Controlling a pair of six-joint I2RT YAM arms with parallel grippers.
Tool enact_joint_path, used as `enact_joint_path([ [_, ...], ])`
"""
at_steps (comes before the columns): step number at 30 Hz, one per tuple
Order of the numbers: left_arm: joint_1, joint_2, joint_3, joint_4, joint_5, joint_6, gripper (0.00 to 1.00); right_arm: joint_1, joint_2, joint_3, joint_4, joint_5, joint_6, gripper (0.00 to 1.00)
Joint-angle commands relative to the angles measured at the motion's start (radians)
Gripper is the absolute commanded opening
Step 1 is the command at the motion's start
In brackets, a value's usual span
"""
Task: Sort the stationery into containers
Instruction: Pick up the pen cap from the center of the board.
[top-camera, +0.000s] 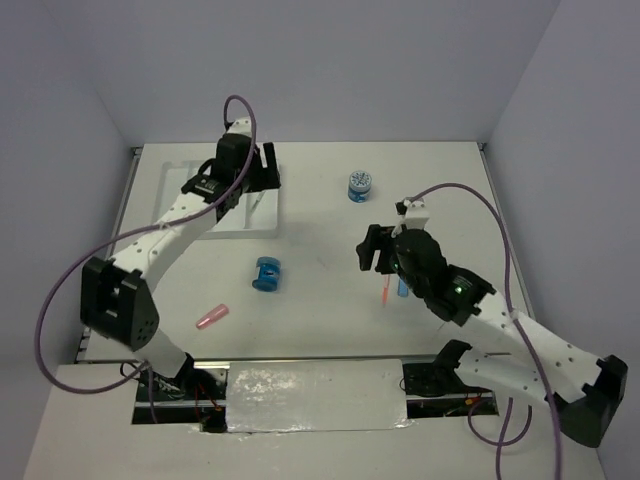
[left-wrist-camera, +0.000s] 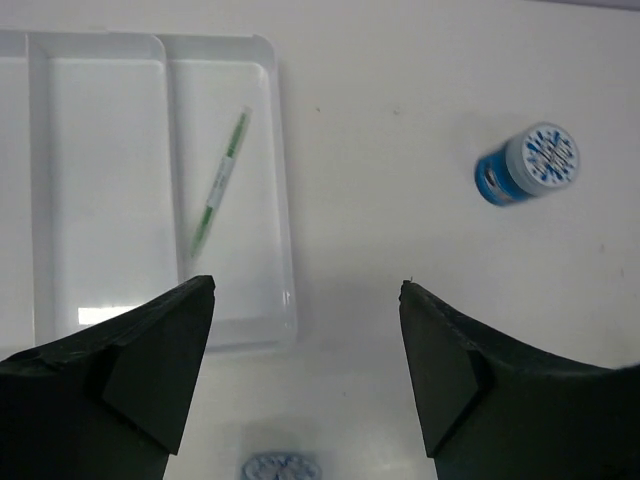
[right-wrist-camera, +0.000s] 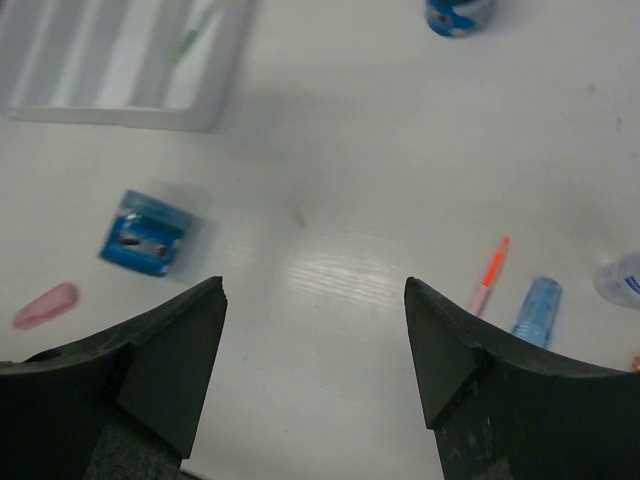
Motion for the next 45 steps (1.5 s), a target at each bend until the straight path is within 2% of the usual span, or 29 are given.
enact_joint_path([
  [1,-0.072,-0.134,-0.095,-0.113,-0.078,-0.129,0.87,-0.152,0.108,0.014,-0.047,-0.156,0.072,0.78],
  [2,-0.083,-0.168,-0.116,-0.141,-0.150,-0.155,0.88,-0.166,0.134,0.011,-0.055,-0.155,0.086,0.78],
  [4,-0.109,-0.271,-0.193,-0.198,-0.190,-0.216,0.95,-0.182,0.214,0.014,-0.073,-0.126,0.100,0.78],
  [8,-0.137,-0.429,-0.308,-0.236,-0.186,-0.261,0.99,-0.188,0.339,-0.003,-0.082,-0.039,0.172,0.77],
  [12,-0.144,-0.559,-0.357,-0.322,-0.206,-0.244,0.99,-0.191,0.458,-0.021,-0.065,-0.017,0.207,0.75],
  [16,-0.149,-0.675,-0.376,-0.402,-0.160,-0.224,0.99,-0.192,0.481,-0.042,-0.053,0.004,0.221,0.74],
  [19,-0.151,-0.751,-0.380,-0.452,-0.105,-0.138,0.99,-0.197,0.483,-0.046,-0.050,0.001,0.215,0.71],
  [23,-0.151,-0.837,-0.400,-0.502,-0.092,-0.011,0.99,-0.197,0.492,-0.053,0.017,-0.103,0.137,0.66],
  [26,-0.151,-0.905,-0.472,-0.479,-0.088,0.014,0.99,-0.192,0.517,-0.047,0.080,-0.196,0.086,0.65],
  [27,-0.151,-0.949,-0.532,-0.433,-0.097,-0.008,0.99,-0.186,0.555,-0.039,0.158,-0.332,0.002,0.65],
  [30,-0.151,-0.968,-0.522,-0.431,-0.097,-0.005,0.99,-0.151,0.617,0.014,0.182,-0.422,-0.090,0.65],
  [34,-0.149,-0.995,-0.549,-0.405,-0.088,-0.005,0.99,-0.096,0.756,0.198,0.088,-0.417,-0.222,0.66],
  [39,-0.149,-0.979,-0.551,-0.402,-0.083,-0.003,0.99,-0.093,0.907,0.333,0.039,-0.427,-0.334,0.66],
  [45,-0.149,-0.971,-0.551,-0.399,-0.068,0.003,0.99,-0.093,1.056,0.482,-0.032,-0.404,-0.402,0.59],
])
